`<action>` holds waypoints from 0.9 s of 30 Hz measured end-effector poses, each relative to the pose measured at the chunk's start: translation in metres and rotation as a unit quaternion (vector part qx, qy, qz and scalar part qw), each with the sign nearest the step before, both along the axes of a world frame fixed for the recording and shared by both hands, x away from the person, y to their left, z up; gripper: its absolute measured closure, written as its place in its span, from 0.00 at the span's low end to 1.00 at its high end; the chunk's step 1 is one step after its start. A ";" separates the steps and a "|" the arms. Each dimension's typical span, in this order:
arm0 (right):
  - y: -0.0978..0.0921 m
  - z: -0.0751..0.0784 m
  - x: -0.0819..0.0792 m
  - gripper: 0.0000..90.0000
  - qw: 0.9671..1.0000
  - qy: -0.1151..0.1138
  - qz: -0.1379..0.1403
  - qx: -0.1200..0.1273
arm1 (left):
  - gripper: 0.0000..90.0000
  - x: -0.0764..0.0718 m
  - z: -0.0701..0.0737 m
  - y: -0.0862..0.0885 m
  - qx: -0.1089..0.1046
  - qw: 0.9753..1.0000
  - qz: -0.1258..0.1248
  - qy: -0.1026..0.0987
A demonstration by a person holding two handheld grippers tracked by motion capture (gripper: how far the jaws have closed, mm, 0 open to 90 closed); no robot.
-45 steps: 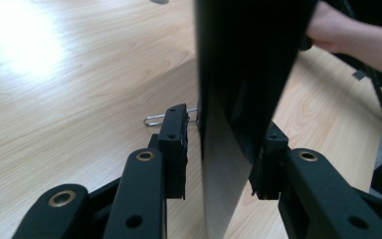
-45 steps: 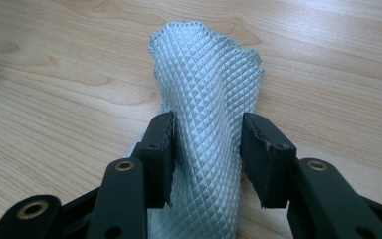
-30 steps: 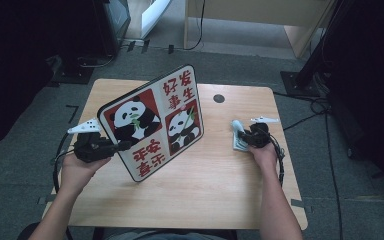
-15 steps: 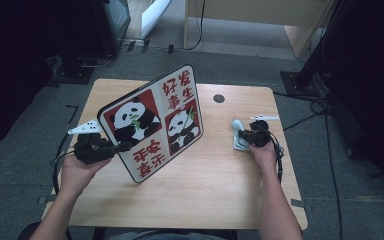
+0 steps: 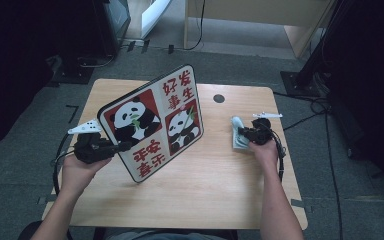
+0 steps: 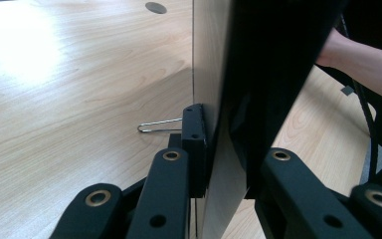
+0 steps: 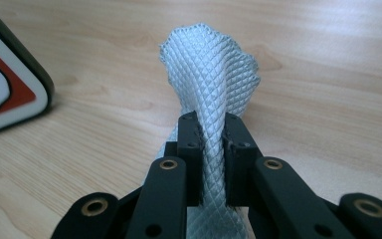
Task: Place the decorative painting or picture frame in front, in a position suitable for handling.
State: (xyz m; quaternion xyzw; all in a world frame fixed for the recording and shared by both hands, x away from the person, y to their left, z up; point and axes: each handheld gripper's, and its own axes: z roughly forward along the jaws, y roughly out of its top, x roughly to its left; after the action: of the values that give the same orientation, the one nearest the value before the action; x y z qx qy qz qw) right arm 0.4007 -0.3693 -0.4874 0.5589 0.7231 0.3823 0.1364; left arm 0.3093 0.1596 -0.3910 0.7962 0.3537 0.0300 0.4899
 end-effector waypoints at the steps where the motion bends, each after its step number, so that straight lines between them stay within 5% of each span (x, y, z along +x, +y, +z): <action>1: 0.000 0.003 -0.001 0.90 1.000 -0.004 0.006 0.007 | 0.90 0.000 0.000 0.000 0.002 1.000 -0.001 -0.002; 6: 0.006 0.016 -0.003 0.90 0.999 -0.021 0.021 0.020 | 0.90 -0.002 0.000 -0.001 0.002 1.000 0.001 -0.002; 13: 0.019 0.029 -0.003 0.90 0.998 -0.012 0.050 0.028 | 0.89 -0.003 0.000 -0.001 -0.002 1.000 0.002 0.001; 27: 0.058 0.072 0.004 0.90 0.992 -0.049 0.113 0.031 | 0.90 -0.006 0.000 0.000 -0.003 1.000 0.002 0.002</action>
State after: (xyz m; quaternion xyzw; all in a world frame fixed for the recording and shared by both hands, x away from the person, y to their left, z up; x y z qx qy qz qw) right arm 0.4048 -0.3118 -0.4151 0.4582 0.7618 0.4445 0.1101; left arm 0.3036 0.1592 -0.3913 0.7942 0.3563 0.0285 0.4914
